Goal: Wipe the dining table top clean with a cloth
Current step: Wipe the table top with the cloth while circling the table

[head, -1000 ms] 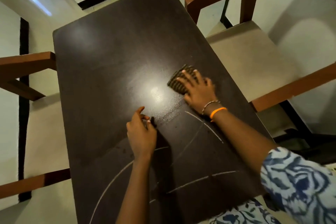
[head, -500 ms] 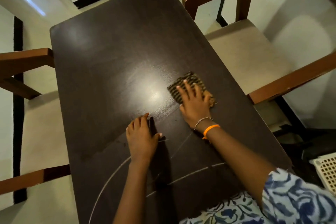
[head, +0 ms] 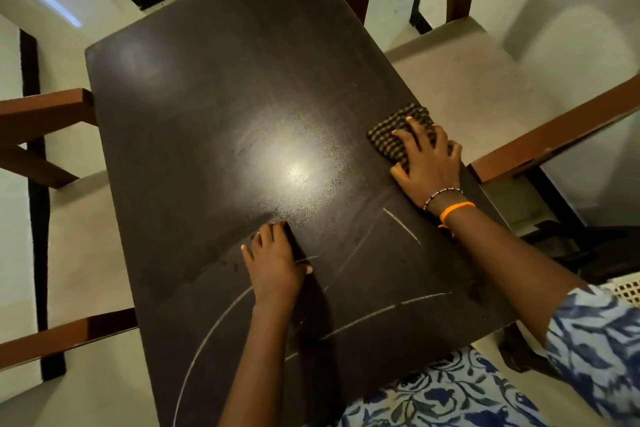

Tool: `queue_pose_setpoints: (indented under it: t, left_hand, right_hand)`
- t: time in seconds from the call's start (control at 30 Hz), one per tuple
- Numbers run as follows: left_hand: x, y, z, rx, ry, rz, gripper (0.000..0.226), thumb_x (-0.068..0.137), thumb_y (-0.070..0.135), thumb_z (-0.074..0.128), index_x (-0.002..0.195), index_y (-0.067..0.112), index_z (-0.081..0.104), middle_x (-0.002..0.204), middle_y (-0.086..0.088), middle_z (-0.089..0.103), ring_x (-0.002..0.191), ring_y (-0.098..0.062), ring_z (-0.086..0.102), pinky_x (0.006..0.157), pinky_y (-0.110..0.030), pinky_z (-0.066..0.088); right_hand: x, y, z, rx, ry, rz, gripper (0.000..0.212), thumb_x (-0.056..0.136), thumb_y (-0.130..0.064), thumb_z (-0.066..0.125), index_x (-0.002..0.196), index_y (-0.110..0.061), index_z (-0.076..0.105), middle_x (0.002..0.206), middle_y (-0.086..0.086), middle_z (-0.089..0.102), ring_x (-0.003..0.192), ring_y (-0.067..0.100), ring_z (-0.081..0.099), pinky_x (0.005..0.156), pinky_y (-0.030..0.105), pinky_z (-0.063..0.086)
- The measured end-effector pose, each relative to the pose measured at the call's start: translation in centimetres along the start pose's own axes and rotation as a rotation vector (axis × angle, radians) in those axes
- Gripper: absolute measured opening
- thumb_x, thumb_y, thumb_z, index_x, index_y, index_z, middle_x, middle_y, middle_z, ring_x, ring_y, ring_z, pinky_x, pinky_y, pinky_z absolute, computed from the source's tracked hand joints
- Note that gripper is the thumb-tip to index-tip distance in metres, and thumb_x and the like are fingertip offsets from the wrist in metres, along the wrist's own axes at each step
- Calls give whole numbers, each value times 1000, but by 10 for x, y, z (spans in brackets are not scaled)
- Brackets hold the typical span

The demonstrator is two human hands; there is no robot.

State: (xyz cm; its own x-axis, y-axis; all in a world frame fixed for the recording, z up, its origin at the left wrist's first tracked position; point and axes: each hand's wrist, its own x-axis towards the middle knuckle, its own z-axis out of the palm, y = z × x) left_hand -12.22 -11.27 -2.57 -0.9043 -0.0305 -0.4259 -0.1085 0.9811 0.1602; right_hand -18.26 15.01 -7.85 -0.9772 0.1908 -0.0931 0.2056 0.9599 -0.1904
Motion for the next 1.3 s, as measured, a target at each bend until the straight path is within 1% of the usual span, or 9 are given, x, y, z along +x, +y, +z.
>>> queue_pose_setpoints:
  t: [0.13,0.27,0.4,0.63,0.8,0.97,1.1,1.2,1.3]
  left_hand:
    - [2,3,2,25,3,-3,89,69,26,78,140,13,27,142,-8,32,137,-31,27,116,-54,12]
    - [1,4,4,50,34,0,84,72,25,75,140,11,27,145,-9,32,137,-30,28,117,-51,12]
    - [0,5,6,70,18,7,85,76,26,72,143,10,23,149,-9,26,141,-29,23,117,-52,9]
    - [-1,3,3,98,20,37,87,74,26,74,142,10,23,147,-9,28,139,-29,26,117,-50,9]
    - [-6,-4,5,25,10,75,88,80,33,68,146,12,15,153,-8,20,143,-29,15,115,-53,1]
    - [-33,-50,8,-109,119,35,77,88,34,56,148,16,11,157,-3,12,146,-22,2,113,-51,-10]
    - [-50,-106,3,-162,146,-141,67,90,19,52,147,11,17,155,-4,18,146,-21,6,115,-52,-5]
    - [-55,-143,-5,-172,140,-215,66,90,15,52,146,9,18,154,-6,19,145,-24,10,115,-53,-4]
    - [-56,-171,-14,-211,133,-304,65,90,15,51,146,7,19,154,-10,20,144,-27,15,115,-53,0]
  right_hand:
    - [-35,-65,15,23,10,113,64,83,-38,53,142,-23,34,156,5,22,137,42,24,102,52,26]
    - [-85,-129,29,-15,-63,-270,66,78,-43,56,139,-26,40,153,3,30,134,38,35,100,49,36]
    - [-74,-105,29,13,-151,-516,61,84,-40,46,142,-30,33,157,-2,19,140,34,23,101,47,28]
    - [-13,15,-2,-25,17,-20,58,82,-32,52,138,-25,39,154,-1,26,133,37,29,97,47,28]
    - [-31,-37,9,52,60,255,61,83,-30,55,141,-20,35,155,5,23,137,41,22,104,54,23]
    - [-87,-161,37,28,-18,1,67,79,-36,57,141,-21,39,154,6,29,135,43,30,102,54,30]
    - [-125,-252,65,66,-239,-391,68,85,-38,50,146,-25,25,159,3,11,142,40,14,108,52,19]
    - [-120,-249,64,16,-264,-612,64,86,-38,46,146,-31,24,159,-4,11,142,34,12,105,47,18]
    - [-94,-207,48,-21,-137,-488,64,85,-37,46,145,-37,24,157,-7,17,139,30,22,99,41,24]
